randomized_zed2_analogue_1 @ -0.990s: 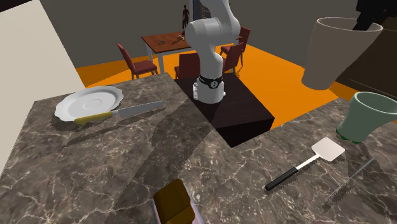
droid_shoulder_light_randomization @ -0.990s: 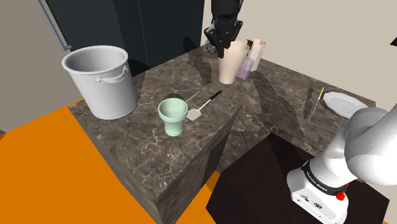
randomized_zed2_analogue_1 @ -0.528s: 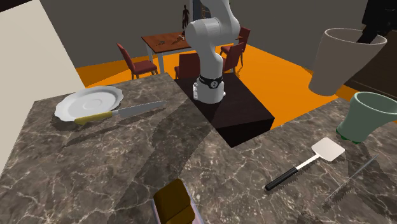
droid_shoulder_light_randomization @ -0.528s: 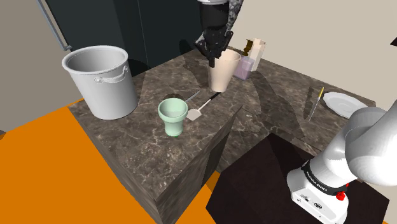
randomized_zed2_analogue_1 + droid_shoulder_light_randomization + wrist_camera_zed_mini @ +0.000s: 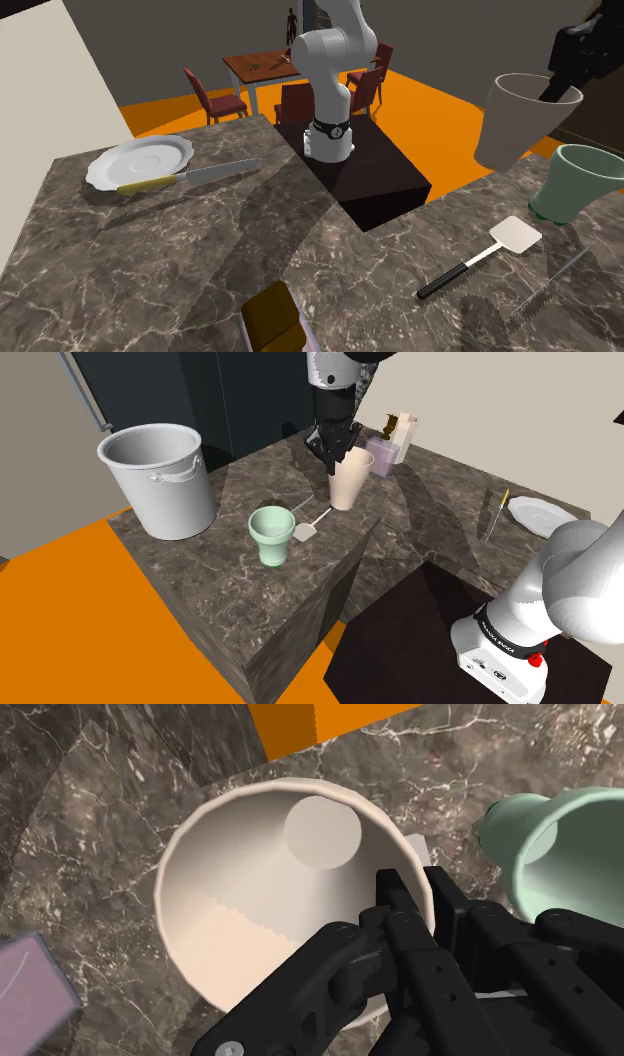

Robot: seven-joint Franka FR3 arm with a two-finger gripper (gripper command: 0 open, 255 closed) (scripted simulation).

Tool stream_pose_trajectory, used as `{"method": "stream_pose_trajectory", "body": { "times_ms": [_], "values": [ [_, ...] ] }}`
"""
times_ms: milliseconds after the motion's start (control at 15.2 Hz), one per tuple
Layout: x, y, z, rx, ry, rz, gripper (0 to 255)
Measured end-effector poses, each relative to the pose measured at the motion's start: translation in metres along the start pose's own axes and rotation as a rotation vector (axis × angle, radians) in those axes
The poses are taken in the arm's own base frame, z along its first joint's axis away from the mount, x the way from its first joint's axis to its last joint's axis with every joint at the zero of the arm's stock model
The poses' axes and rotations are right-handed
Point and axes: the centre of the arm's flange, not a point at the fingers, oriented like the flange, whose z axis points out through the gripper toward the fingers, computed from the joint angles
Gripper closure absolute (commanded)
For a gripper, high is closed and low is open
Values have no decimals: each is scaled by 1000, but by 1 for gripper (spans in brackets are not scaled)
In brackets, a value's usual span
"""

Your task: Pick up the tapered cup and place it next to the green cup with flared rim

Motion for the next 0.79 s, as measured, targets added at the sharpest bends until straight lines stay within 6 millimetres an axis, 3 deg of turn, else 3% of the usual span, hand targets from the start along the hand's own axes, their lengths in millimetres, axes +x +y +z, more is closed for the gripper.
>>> {"method": "stream_pose_trajectory", "body": {
  "times_ms": [792],
  "values": [
    [7,-7,63,0,0,0,255]
  ]
}}
